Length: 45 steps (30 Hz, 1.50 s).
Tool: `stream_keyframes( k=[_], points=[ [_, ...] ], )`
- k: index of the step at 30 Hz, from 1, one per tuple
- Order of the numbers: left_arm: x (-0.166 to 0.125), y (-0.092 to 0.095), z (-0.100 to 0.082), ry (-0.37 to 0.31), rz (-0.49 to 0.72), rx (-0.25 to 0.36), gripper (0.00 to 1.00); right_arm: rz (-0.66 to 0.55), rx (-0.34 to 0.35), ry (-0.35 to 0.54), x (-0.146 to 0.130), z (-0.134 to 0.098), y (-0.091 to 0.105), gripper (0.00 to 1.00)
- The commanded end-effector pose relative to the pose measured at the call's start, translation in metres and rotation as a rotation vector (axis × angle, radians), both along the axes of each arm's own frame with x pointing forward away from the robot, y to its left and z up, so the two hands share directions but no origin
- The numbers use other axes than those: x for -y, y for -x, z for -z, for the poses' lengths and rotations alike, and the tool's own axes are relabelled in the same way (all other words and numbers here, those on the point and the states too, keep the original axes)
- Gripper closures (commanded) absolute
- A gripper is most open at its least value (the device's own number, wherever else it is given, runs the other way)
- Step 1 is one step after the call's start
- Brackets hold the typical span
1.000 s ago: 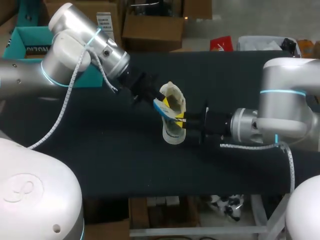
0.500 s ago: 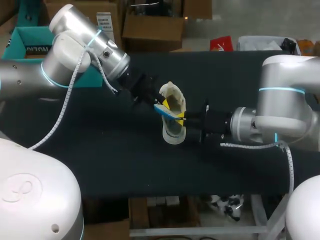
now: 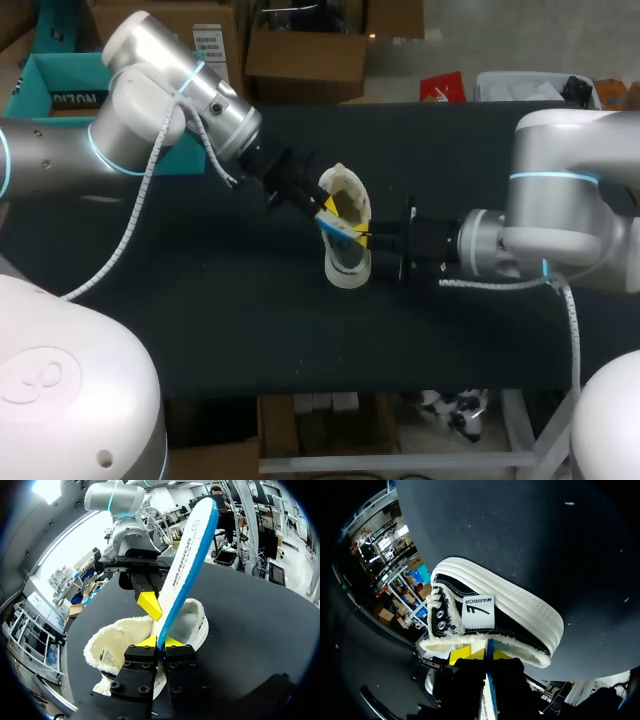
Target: Open the shoe tongue, take the insole out of the shoe, put the insole back into the shoe, and pack the shoe into the shoebox
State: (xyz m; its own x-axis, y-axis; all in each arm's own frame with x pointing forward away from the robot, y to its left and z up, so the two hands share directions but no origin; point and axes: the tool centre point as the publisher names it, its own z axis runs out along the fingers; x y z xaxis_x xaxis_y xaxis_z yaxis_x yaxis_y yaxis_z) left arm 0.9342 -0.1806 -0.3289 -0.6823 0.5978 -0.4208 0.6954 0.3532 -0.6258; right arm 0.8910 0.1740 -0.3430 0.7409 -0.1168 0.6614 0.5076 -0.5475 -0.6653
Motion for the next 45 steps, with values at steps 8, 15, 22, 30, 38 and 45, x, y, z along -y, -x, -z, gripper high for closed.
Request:
stream_keyframes(
  k=[8, 15, 22, 30, 38, 45],
  points=[
    [-0.003, 0.007, -0.005, 0.041, 0.036, -0.018, 0.29, 0.013, 0.000, 0.009, 0.003, 0.002, -0.006, 1.00],
    [-0.002, 0.019, -0.013, 0.071, 0.059, -0.006, 0.58, 0.019, -0.002, 0.003, 0.007, 0.004, -0.005, 1.00],
    [0.007, 0.027, -0.010, 0.069, 0.082, -0.002, 0.78, 0.014, -0.008, -0.002, 0.008, 0.006, -0.007, 1.00],
    [0.008, 0.026, -0.007, 0.057, 0.054, 0.009, 1.00, 0.027, 0.010, 0.034, 0.007, -0.008, 0.009, 0.22],
    [0.006, 0.032, -0.006, 0.057, 0.039, 0.017, 1.00, 0.018, 0.036, 0.044, -0.003, -0.019, 0.024, 0.57],
    [0.006, 0.039, -0.004, 0.060, 0.025, 0.039, 1.00, -0.007, 0.036, 0.032, -0.006, -0.013, 0.020, 1.00]
  ],
)
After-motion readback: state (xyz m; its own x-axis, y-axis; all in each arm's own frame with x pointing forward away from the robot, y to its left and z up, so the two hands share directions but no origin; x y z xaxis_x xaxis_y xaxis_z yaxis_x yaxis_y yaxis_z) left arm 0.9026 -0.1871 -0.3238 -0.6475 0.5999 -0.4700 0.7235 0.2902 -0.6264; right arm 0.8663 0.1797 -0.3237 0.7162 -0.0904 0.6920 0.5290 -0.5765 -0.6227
